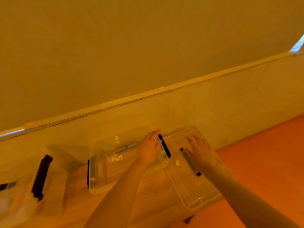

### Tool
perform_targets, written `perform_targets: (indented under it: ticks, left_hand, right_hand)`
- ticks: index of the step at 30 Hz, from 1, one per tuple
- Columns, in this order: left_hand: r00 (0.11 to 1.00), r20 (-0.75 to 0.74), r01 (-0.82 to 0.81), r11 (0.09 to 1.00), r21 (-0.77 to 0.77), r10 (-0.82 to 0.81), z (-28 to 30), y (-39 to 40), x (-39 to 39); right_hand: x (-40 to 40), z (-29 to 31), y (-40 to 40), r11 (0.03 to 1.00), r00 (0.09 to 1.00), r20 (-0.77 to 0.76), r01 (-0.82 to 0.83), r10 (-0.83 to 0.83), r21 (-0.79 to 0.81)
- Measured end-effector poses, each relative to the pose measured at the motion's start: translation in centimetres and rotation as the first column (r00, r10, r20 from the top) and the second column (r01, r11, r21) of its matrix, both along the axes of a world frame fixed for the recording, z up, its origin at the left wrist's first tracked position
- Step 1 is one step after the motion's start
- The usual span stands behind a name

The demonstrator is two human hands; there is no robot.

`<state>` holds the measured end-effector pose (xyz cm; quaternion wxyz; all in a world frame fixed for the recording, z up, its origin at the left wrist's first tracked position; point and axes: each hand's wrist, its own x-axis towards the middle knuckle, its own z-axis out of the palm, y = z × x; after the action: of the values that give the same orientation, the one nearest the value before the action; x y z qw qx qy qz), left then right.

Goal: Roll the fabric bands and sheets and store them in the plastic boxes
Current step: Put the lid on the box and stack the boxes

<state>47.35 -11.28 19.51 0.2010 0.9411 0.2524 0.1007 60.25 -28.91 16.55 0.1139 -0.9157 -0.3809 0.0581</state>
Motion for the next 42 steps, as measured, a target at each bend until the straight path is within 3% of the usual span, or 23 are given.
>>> perform_targets:
  ticks: [3,13,20,26,42]
  left_hand:
    - [0.999,-0.007,0.039,0.999,-0.021,-0.039,-0.4,0.0,3.1]
    - [0.980,0.002,0.200,0.980,0.007,-0.200,-2.6,1.2,10.4]
    - [0.978,-0.012,0.210,0.977,0.024,-0.210,-5.2,1.4,13.1]
    - [0.992,-0.018,0.128,0.992,0.022,-0.127,-7.0,0.5,14.6]
    - [0.988,-0.152,-0.028,0.997,-0.066,0.018,-11.9,-3.3,16.5]
  right_hand:
    - [1.6,-0.2,-1.8,0.998,0.996,-0.056,0.064,-0.066,-0.022]
    - [7.4,-3.4,-4.1,0.959,0.962,-0.039,0.266,-0.271,-0.100]
    - [11.0,-6.1,-3.7,0.965,0.972,-0.066,0.216,-0.227,-0.146]
    - [13.4,-8.3,-3.3,0.977,0.990,-0.105,0.074,-0.097,-0.198]
    - [16.4,-15.8,-3.8,0.969,0.928,-0.369,-0.129,0.043,-0.212]
